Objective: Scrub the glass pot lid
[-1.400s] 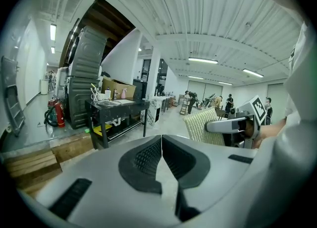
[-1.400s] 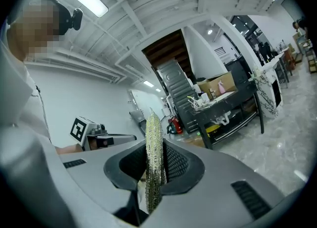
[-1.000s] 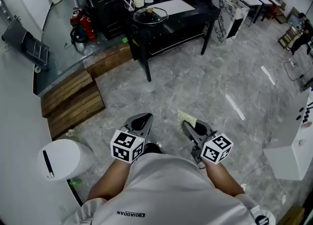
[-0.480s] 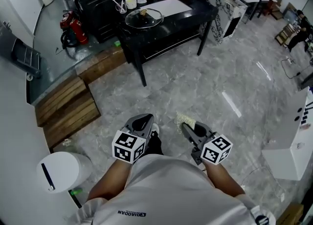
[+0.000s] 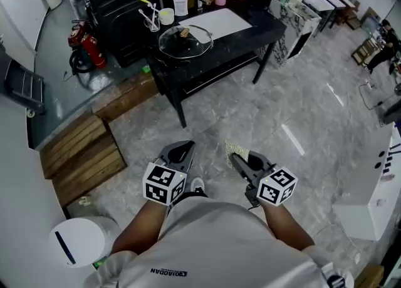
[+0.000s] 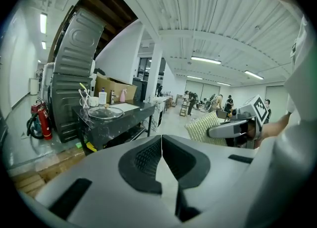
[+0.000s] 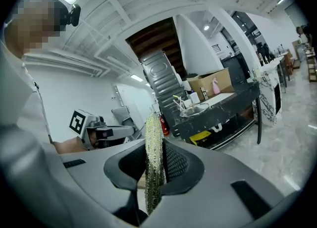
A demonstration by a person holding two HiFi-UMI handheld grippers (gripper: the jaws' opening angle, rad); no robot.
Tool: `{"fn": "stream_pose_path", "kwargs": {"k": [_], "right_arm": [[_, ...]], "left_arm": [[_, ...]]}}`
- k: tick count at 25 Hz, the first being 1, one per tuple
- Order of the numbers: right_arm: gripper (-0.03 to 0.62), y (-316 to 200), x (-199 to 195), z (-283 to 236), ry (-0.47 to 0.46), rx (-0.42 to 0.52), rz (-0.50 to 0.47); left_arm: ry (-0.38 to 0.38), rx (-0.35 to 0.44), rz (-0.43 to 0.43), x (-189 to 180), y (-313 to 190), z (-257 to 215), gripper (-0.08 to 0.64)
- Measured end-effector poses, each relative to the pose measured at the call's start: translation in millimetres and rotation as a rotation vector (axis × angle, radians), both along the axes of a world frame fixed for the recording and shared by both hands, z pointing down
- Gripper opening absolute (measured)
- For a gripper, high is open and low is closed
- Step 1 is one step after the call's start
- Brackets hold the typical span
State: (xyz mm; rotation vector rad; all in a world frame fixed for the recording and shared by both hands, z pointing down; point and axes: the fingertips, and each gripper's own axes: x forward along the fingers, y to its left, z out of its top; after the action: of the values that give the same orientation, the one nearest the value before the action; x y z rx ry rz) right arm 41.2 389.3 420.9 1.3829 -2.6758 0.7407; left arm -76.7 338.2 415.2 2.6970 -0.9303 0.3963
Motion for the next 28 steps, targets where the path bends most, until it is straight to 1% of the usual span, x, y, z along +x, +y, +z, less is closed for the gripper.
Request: {"fn": "stream_pose_path", "kwargs": {"k": [5,10,17,22,24,28], "right_arm": [[0.081,-73,-9,-8,0.018,0.014,-0.009],[0.081,-125,-10,-9,0.033,0.014,-0.001],[0.081,-167,-2,-3,0.031,0.009,0.005],[0.081,-197,10,-2,-0.003,0.027,-0.001],[0.081,-215,15,0,-0.007,0.032,-0.012],[0.081,-261,35,1,0.014,0.049,-0.015]], "left_arm": [[0.009,0.003,0.014,-2,-71,-2,0.017],[0.014,0.004,0.018,-2,-125,-2,0.017],[0.012,-0.016,0.019,2,-166,10,0.017],[0.005,-0.019,0.008,13,-193,15,0.017],[0.005,-0.012,-0.009,18,-207,14,0.017],[0.000,-0.009,-0.066,26,-240,16,0.017]]}}
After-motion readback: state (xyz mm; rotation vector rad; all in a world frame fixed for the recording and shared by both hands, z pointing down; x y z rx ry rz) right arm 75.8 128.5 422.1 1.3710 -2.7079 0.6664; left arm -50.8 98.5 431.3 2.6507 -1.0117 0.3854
